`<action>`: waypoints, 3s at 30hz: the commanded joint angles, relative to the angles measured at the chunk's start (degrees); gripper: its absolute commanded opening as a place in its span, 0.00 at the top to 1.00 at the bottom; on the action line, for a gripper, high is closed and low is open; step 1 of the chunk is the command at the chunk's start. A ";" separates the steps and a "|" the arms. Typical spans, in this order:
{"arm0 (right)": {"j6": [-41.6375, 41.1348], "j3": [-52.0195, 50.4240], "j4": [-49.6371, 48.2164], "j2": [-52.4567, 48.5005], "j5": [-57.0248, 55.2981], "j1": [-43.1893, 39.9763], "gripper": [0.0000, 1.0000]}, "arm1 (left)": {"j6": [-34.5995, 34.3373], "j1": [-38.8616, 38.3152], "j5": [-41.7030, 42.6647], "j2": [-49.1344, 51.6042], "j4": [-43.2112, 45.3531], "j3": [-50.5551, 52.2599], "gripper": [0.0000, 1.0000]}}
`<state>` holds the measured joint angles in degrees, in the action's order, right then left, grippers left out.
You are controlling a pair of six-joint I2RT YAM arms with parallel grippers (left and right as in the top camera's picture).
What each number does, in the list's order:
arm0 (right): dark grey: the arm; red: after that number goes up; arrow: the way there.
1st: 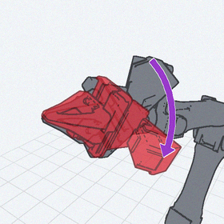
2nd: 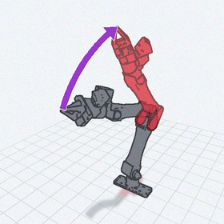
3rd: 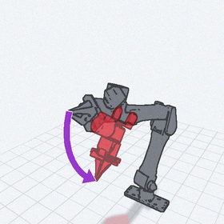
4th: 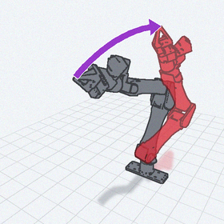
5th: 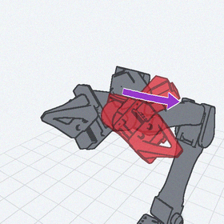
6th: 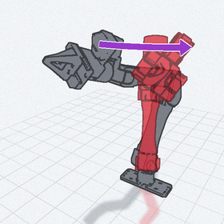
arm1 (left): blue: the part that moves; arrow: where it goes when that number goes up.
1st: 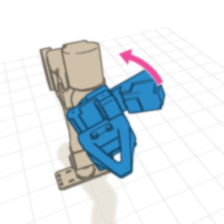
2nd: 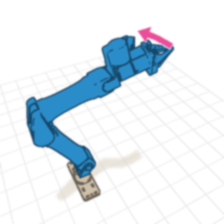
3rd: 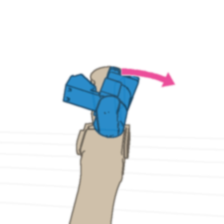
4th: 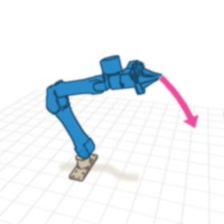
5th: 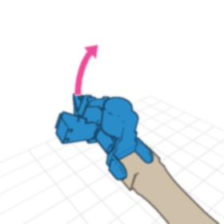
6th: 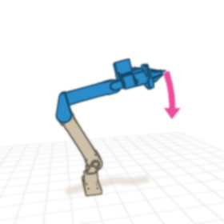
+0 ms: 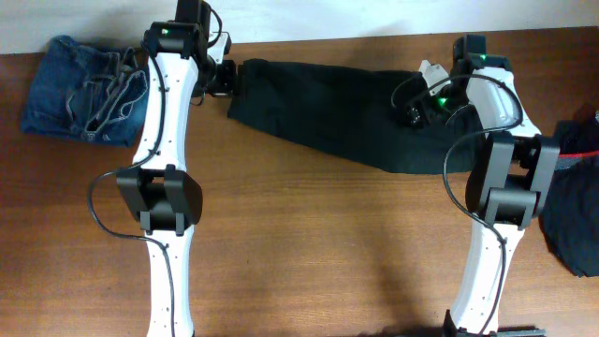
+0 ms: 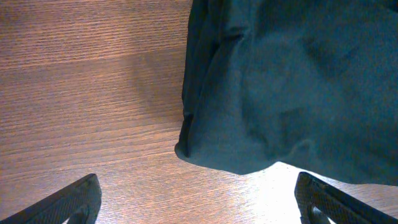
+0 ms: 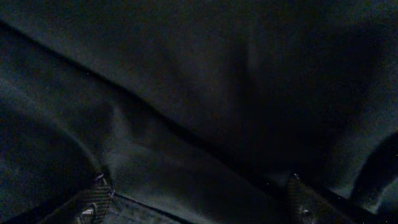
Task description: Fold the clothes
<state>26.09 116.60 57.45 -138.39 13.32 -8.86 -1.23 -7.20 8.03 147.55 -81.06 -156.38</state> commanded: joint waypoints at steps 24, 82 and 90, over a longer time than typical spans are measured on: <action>-3.10 4.44 -5.70 -0.31 0.83 -0.20 0.96 | 0.87 0.24 -1.92 0.00 -1.05 -0.42 0.01; -19.12 15.91 -1.33 0.37 -4.68 -0.57 0.59 | 2.56 -6.78 17.09 8.81 6.97 -12.20 0.01; -19.10 15.39 -4.31 -3.32 -3.21 -0.59 0.96 | 2.10 -10.27 17.70 17.70 12.87 -12.20 0.50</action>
<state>7.27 132.14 54.22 -140.35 9.17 -9.23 0.54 -17.96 24.29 163.78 -68.97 -168.44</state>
